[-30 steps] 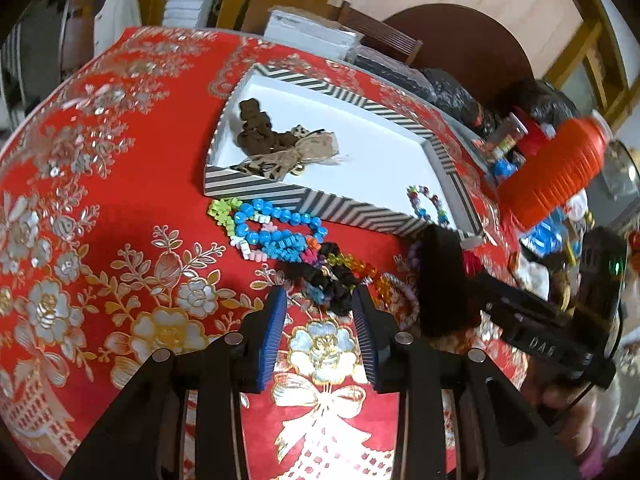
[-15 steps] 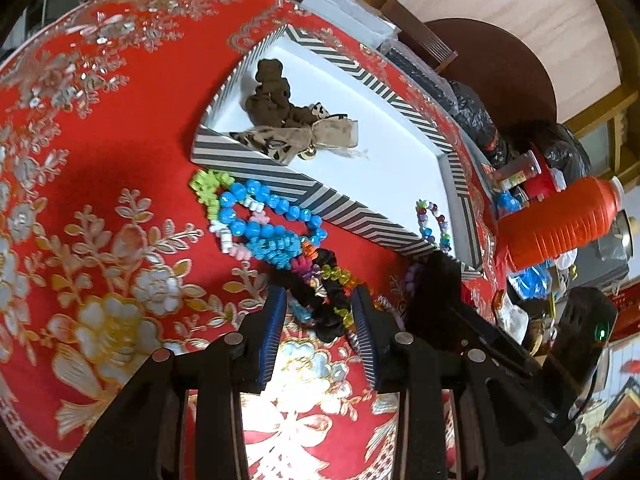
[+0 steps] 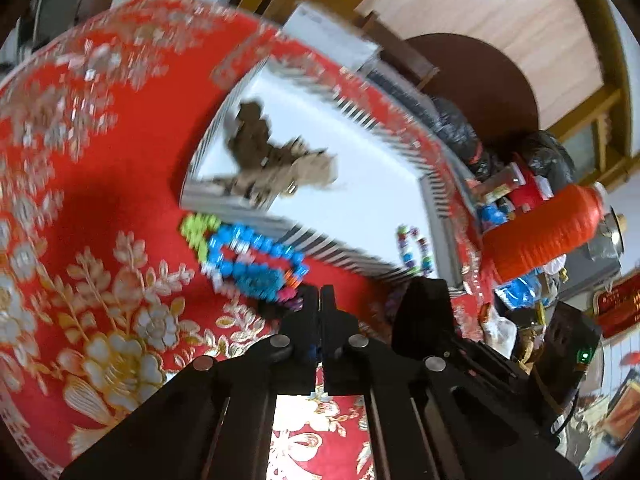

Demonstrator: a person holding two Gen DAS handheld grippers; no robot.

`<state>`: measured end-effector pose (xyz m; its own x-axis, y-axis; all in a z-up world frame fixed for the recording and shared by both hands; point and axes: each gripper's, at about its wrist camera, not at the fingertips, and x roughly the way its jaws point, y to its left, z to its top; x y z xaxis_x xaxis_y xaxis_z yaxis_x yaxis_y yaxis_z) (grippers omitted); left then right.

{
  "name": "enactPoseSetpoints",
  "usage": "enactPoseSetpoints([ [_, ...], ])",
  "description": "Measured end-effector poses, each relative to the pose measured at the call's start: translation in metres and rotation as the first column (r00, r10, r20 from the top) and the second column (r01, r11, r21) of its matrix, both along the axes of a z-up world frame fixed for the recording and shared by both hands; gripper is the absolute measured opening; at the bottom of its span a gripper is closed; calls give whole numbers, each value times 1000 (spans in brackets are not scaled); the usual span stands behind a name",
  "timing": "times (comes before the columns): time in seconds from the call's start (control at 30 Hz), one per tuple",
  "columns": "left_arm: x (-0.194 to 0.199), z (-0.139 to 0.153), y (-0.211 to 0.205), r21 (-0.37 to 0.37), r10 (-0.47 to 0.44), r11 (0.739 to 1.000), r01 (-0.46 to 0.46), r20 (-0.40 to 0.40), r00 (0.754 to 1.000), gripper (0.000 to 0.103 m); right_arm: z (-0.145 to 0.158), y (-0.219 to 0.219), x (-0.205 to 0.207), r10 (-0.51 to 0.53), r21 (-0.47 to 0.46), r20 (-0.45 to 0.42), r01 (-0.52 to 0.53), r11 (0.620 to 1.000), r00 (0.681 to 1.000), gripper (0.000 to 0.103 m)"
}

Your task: Organize jewelry

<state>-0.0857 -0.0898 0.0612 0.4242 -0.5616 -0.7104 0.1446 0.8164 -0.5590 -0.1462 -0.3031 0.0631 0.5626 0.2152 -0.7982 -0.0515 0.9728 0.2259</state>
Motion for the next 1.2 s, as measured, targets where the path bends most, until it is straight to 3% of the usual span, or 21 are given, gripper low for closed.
enactPoseSetpoints([
  [0.17,-5,5,-2,34,-9,999,9,2,1000,0,12,-3,-7,-1,-1,32,1,1000,999,16],
  [0.2,-6,2,-3,36,0,999,1,-11,1000,4,13,-3,-7,-2,1,32,2,1000,999,16],
  [0.27,-5,-7,-4,18,12,1000,-12,-49,999,28,12,-4,-8,-4,11,26,4,1000,1000,16],
  [0.53,11,-32,-16,42,67,997,-62,-143,987,33,9,-3,-12,3,21,14,-3,1000,1000,16],
  [0.6,15,-36,-18,57,80,996,-72,-147,986,33,9,-4,-11,-1,23,13,1,1000,1000,16],
  [0.67,16,-36,-17,50,84,996,-78,-142,986,16,10,-5,-11,-5,26,13,5,1000,1000,16],
  [0.77,15,-33,-18,65,57,997,-50,-112,992,0,10,-6,-12,-6,29,14,6,1000,1000,16],
  [0.9,11,-22,-19,46,20,999,-16,-83,996,0,10,-4,-12,-6,39,15,5,999,1000,16],
  [1.07,4,-6,-22,85,-8,996,12,-43,999,0,13,-3,-14,-3,43,23,2,999,1000,16],
  [1.1,3,-5,-23,98,-4,995,9,-46,999,4,14,-4,-14,-4,46,22,3,999,1000,16],
  [1.17,0,-6,-25,97,-6,995,11,-53,999,25,13,-4,-15,-7,49,19,6,999,1000,16],
  [1.2,0,-7,-25,97,-3,995,9,-56,998,30,13,-5,-15,-7,51,16,6,999,1000,16],
])
